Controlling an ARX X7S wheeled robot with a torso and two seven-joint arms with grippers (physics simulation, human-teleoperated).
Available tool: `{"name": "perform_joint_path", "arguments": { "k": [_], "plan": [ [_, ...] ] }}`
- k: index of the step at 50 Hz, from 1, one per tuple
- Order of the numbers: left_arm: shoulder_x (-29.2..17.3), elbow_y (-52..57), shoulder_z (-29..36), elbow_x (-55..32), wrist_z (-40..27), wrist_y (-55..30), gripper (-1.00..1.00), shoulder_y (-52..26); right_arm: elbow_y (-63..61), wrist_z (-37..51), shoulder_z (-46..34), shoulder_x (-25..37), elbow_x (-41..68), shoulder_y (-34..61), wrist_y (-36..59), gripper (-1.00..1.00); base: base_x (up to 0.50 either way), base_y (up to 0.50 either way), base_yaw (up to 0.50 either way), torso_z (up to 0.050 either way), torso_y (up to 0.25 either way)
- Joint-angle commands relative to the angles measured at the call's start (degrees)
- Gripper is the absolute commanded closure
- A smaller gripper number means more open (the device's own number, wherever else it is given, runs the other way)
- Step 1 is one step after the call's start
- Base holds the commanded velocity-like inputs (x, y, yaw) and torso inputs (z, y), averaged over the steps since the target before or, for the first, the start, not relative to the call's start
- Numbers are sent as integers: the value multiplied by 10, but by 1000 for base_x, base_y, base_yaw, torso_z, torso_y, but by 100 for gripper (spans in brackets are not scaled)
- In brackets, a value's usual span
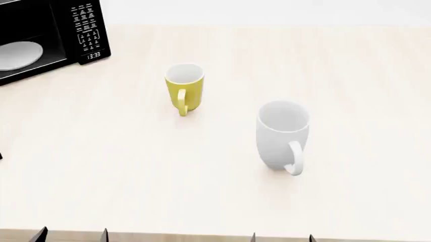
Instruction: Put the yellow and white mug to the front of the white mug.
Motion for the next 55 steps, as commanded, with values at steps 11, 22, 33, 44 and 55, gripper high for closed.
{"name": "perform_joint_path", "arguments": {
  "k": [11, 22, 33, 44, 55],
  "plan": [
    [-25, 0, 28, -26, -27, 0, -100, -1, 0, 14, -30, 26, 32, -2, -10, -100, 0, 0, 0, 0, 0],
    [-38, 5, 38, -42, -36, -4, -100, 0, -20, 42, -26, 38, 46, -1, 8, -100, 0, 0, 0, 0, 0],
    [-50, 21, 32, -59, -48, -13, -100, 1, -86, 75, 78, 70, 143, -1, 60, -100, 0, 0, 0, 0, 0],
    [-61, 31, 38, -64, -57, -15, -100, 4, -120, 74, 121, 93, 184, -25, 50, -100, 6, -4, 0, 0, 0],
    [-70, 36, 45, -76, -55, -8, -100, 7, -107, 52, 157, 94, 261, -22, 43, -100, 388, -283, 0, 0, 0]
  ]
}}
